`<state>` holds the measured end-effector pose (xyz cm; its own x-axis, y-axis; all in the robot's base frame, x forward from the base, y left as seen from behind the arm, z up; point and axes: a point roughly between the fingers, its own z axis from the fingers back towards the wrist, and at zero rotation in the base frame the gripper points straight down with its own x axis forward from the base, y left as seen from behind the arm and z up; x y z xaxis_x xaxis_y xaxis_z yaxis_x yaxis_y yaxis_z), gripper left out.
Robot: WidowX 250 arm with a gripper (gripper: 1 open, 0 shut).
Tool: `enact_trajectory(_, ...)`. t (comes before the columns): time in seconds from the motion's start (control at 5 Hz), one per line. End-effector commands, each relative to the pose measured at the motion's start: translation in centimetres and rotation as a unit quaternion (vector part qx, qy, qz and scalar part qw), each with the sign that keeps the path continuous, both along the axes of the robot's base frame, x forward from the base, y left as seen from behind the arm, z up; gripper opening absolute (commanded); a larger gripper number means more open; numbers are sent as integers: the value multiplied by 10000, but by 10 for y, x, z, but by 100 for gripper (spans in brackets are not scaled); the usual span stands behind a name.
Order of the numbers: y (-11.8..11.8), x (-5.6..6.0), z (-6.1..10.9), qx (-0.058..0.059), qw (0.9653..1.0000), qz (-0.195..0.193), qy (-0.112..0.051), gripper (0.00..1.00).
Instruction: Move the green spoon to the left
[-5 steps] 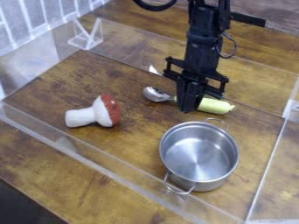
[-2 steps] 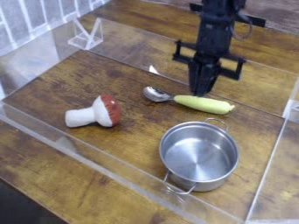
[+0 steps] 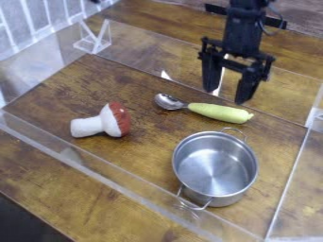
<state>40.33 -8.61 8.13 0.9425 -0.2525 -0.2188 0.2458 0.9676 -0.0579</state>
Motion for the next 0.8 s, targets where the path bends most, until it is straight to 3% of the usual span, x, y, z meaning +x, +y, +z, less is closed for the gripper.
enact_trajectory(0.0, -14, 7, 22, -154, 9961, -828, -280, 100)
enact_trajectory(0.2, -7, 8, 8, -238, 9905, -1349, -81, 100)
enact_trajectory(0.4, 1, 11, -5, -281, 9888, -1464, 98, 100)
enact_trajectory(0.6, 8, 12, -16, -307, 9875, -1536, 180, 0)
